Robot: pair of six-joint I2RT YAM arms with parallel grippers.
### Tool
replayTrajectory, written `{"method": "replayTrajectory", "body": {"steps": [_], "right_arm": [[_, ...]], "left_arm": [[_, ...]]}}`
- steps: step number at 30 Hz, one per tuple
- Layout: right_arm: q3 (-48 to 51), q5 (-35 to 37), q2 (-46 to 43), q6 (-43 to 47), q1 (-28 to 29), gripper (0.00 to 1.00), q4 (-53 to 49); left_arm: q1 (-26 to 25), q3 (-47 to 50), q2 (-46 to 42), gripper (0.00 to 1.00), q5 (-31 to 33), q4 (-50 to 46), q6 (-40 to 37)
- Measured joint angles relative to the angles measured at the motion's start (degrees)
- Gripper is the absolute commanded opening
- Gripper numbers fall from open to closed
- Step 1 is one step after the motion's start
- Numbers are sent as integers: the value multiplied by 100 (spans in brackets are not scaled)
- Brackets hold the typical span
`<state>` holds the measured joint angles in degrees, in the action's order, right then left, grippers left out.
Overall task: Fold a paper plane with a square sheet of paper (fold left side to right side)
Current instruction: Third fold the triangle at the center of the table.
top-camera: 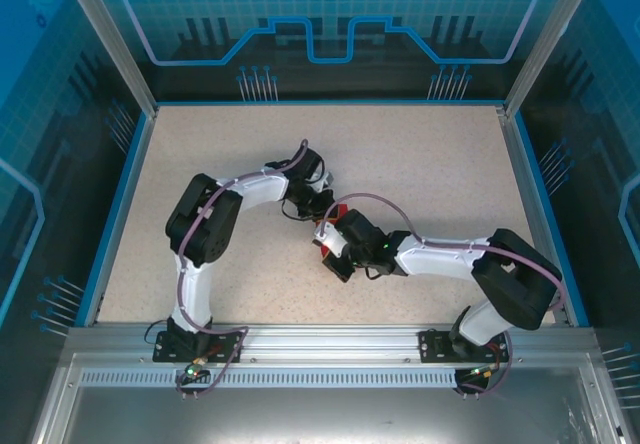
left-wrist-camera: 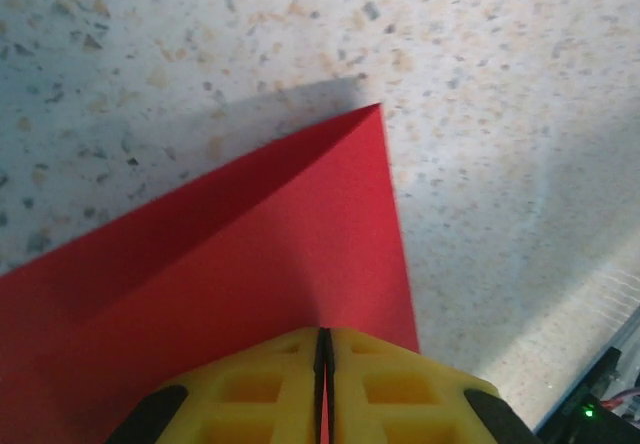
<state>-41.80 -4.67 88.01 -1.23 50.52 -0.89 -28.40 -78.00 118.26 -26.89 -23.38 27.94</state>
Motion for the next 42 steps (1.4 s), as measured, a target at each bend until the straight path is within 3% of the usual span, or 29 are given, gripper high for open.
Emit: {"method": "replayTrajectory", "body": {"steps": [14, 42], "right_arm": [[-299, -1298, 396, -459, -922, 0, -387], [-570, -1598, 935, -802, -1923, 0, -616]], "left_arm": [[-87, -138, 282, 8, -105, -81, -262], [-173, -286, 378, 6, -105, -107, -398]]}}
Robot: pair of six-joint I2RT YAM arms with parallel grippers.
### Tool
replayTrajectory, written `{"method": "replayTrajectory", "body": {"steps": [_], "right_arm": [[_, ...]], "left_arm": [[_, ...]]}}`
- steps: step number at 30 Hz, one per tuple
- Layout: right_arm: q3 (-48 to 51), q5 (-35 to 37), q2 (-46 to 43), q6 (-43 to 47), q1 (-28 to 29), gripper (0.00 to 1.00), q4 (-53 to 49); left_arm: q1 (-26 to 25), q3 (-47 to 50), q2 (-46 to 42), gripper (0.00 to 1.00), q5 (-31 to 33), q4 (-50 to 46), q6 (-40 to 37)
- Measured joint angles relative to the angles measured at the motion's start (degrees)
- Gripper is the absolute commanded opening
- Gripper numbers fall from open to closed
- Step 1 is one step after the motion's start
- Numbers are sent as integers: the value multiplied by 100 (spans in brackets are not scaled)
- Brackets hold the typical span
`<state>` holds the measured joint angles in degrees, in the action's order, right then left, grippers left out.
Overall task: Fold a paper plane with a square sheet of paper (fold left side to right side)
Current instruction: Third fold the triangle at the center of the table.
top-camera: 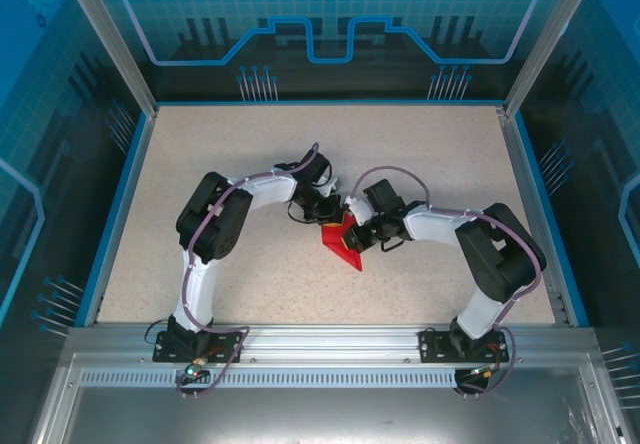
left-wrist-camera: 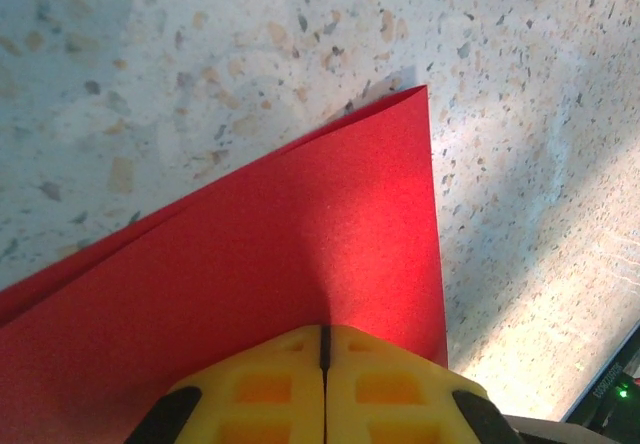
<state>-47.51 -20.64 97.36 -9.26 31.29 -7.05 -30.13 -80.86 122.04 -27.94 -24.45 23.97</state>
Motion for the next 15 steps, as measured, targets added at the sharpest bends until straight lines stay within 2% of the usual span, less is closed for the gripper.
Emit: {"method": "replayTrajectory", "body": {"steps": [15], "right_arm": [[0, 72, 142, 0, -168, 0, -2]], "left_arm": [[-4, -11, 13, 5, -2, 0, -13]]}}
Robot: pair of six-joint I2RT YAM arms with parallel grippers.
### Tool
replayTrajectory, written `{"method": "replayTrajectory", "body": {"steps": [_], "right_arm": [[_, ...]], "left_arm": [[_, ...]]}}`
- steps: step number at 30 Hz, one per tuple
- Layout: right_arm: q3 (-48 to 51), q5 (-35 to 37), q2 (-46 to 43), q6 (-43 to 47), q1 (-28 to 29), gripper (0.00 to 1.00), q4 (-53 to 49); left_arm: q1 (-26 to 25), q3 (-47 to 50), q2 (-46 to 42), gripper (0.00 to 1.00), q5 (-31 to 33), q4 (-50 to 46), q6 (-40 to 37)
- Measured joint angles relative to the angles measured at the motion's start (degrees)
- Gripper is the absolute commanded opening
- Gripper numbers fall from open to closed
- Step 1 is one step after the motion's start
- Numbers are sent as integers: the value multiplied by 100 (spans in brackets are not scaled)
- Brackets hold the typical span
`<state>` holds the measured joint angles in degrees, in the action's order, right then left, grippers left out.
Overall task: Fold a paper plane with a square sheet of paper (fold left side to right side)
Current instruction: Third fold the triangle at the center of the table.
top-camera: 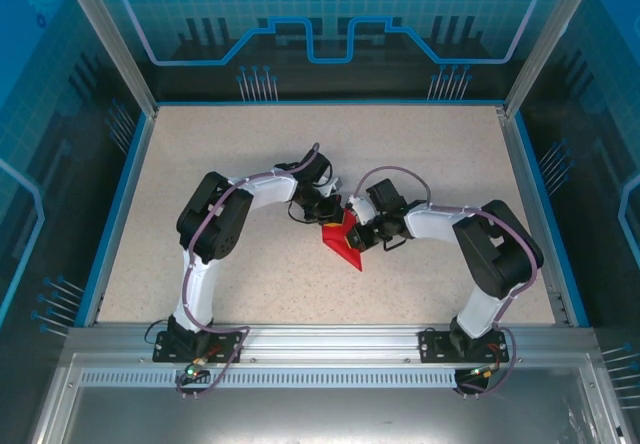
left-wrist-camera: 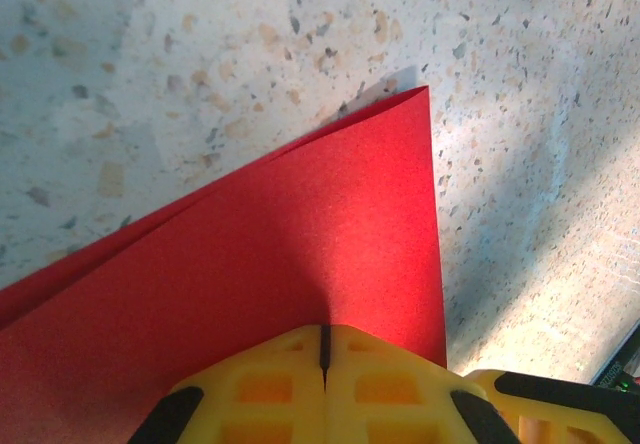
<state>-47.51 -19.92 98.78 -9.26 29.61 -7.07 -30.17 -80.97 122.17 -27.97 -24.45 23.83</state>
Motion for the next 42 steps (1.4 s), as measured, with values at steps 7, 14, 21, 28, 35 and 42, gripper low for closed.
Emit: {"method": "replayTrajectory", "body": {"steps": [7, 14, 21, 28, 35, 42], "right_arm": [[-9, 22, 24, -20, -52, 0, -4], [-83, 61, 52, -20, -90, 0, -50], [-94, 101, 61, -20, -118, 0, -98], [-101, 105, 79, -20, -131, 0, -107], [-136, 103, 98, -17, -144, 0, -155], [-136, 83, 74, -15, -151, 0, -177]], "left_arm": [[-2, 0, 0, 5, 0, 2, -2], [-4, 0, 0, 4, 0, 4, -2], [-7, 0, 0, 4, 0, 7, -2], [-11, 0, 2, 4, 2, 9, 0], [-11, 0, 2, 4, 2, 9, -2], [-11, 0, 2, 3, 2, 9, 0]]}}
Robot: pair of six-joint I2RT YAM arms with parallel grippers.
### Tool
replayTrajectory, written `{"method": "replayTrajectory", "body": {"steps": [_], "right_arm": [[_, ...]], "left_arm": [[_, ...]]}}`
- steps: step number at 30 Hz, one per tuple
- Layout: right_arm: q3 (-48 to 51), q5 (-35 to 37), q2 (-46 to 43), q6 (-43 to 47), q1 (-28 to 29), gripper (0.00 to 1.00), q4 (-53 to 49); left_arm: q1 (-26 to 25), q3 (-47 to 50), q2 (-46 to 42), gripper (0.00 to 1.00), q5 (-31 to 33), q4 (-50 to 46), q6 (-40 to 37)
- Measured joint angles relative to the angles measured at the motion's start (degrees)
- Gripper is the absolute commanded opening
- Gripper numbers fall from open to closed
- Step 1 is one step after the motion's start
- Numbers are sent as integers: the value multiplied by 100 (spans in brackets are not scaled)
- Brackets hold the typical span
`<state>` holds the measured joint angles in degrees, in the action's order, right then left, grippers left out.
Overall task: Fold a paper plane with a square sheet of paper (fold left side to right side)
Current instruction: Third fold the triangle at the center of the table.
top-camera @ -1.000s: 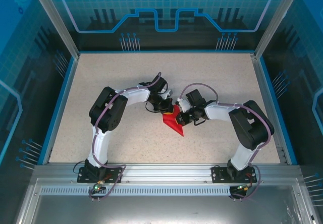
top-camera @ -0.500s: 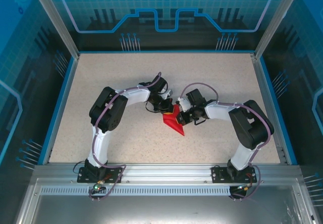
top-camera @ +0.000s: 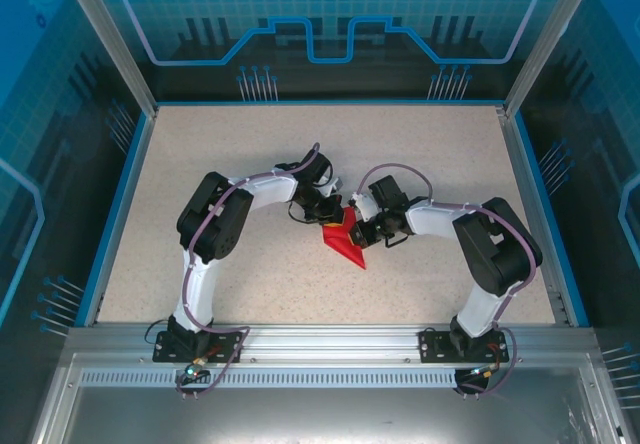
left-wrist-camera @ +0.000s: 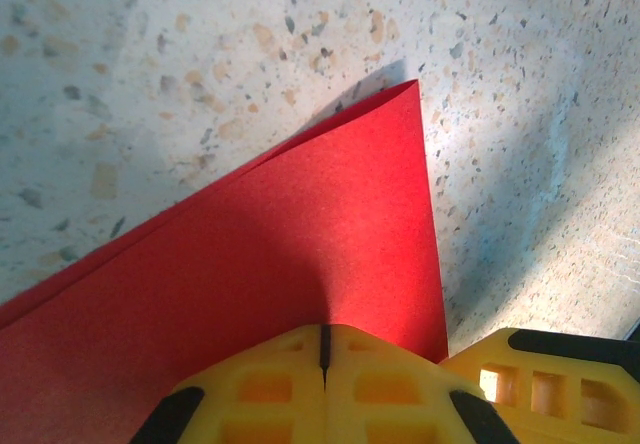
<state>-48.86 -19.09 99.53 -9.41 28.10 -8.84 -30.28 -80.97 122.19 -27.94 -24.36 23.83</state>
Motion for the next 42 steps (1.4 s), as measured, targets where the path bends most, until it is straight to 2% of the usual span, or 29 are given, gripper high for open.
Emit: {"method": "replayTrajectory", "body": {"steps": [35, 42], "right_arm": [[-50, -46, 63, 44, -20, 0, -72], [-50, -48, 63, 44, -20, 0, -76]], "left_arm": [[0, 0, 0, 4, 9, -2, -9], [-22, 0, -20, 14, 66, -13, -31]]}}
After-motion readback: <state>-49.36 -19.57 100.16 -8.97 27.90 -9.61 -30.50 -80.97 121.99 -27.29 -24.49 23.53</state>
